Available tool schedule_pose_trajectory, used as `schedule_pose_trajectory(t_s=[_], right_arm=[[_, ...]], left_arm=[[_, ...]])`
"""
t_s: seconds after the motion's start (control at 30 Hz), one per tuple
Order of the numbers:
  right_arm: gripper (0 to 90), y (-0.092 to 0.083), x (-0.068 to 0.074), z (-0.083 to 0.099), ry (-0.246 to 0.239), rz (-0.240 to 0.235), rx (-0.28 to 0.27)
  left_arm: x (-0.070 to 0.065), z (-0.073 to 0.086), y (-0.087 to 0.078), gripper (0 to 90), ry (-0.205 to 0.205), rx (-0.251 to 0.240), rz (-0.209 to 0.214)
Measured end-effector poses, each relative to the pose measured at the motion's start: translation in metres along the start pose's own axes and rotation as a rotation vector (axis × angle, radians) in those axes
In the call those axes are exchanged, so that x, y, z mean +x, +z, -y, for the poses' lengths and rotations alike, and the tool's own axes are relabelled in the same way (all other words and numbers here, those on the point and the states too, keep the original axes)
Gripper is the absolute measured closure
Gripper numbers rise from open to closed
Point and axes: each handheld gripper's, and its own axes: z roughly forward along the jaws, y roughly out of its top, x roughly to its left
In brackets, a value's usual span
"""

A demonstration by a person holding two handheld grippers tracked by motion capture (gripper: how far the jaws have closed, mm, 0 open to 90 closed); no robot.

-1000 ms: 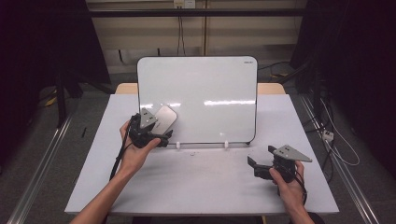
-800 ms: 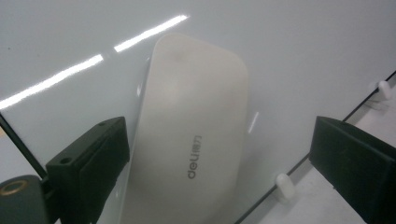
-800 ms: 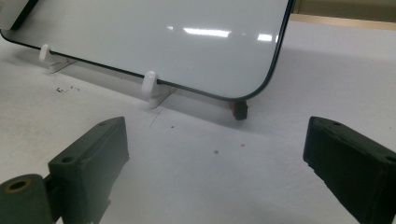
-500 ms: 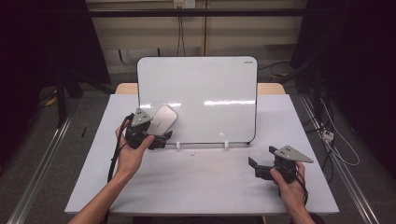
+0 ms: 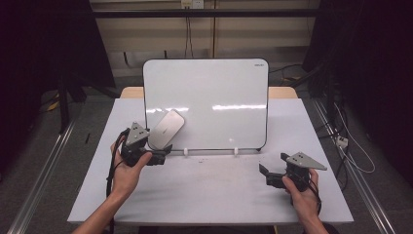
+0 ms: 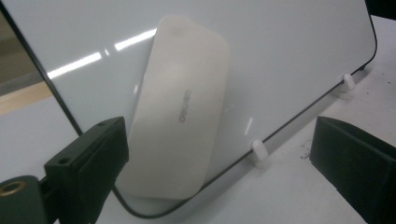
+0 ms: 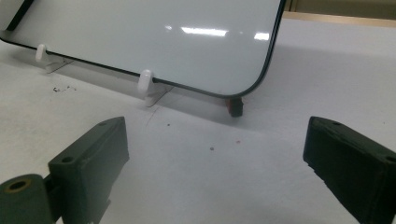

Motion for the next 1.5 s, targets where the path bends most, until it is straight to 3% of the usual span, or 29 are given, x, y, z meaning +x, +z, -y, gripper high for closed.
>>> schedule_pose_trajectory(t_s=[0.3,0.4,0.5,0.67,0.77,0.9,0.93,1.0,1.07,1.1,1.17,1.27,1.37,1.5], right_arm=[[6.9,0.000,0.000,0.000,0.001,0.004,0.002],[6.9,0.001,0.000,0.000,0.002,0.001,0.003],[6.9,0.001,0.000,0.000,0.000,0.003,0.004],[6.9,0.001,0.000,0.000,0.002,0.003,0.007],[7.0,0.002,0.001,-0.001,0.001,0.001,0.006],[7.0,0.002,0.000,-0.001,0.000,0.001,0.002],[7.1,0.002,0.000,-0.001,-0.001,0.003,0.003],[7.1,0.003,0.000,-0.001,-0.001,-0.001,0.004],[7.1,0.003,0.000,-0.001,-0.002,-0.002,0.005],[7.2,0.003,0.000,-0.001,0.000,-0.003,0.006],[7.1,0.002,0.001,-0.001,0.004,0.000,0.008],[7.1,0.001,0.000,0.000,0.000,0.002,0.004],[7.1,0.000,0.001,0.000,-0.004,0.002,0.003],[7.1,0.001,0.001,-0.001,-0.005,0.002,0.005]], left_arm=[[0.012,0.017,-0.016,4.8,-0.029,0.012,-0.066],[0.011,0.020,-0.021,4.9,-0.052,0.022,-0.063],[0.010,0.026,-0.025,4.8,-0.036,0.036,-0.074],[0.010,0.034,-0.029,4.9,-0.057,0.045,-0.077],[0.010,0.040,-0.031,4.9,-0.042,0.058,-0.090],[0.010,0.050,-0.033,5.0,-0.065,0.048,-0.097],[0.009,0.053,-0.034,5.0,-0.052,0.052,-0.112],[0.008,0.057,-0.034,4.8,-0.065,0.048,-0.103],[0.005,0.060,-0.035,5.0,-0.012,0.043,-0.141],[0.005,0.061,-0.035,4.1,-0.005,0.036,-0.142],[0.004,0.065,-0.035,4.6,-0.023,0.042,-0.121],[0.002,0.071,-0.037,4.2,-0.042,0.019,-0.150],[0.003,0.074,-0.038,4.6,-0.068,0.011,-0.130],[0.007,0.076,-0.042,4.2,-0.091,0.009,-0.141]])
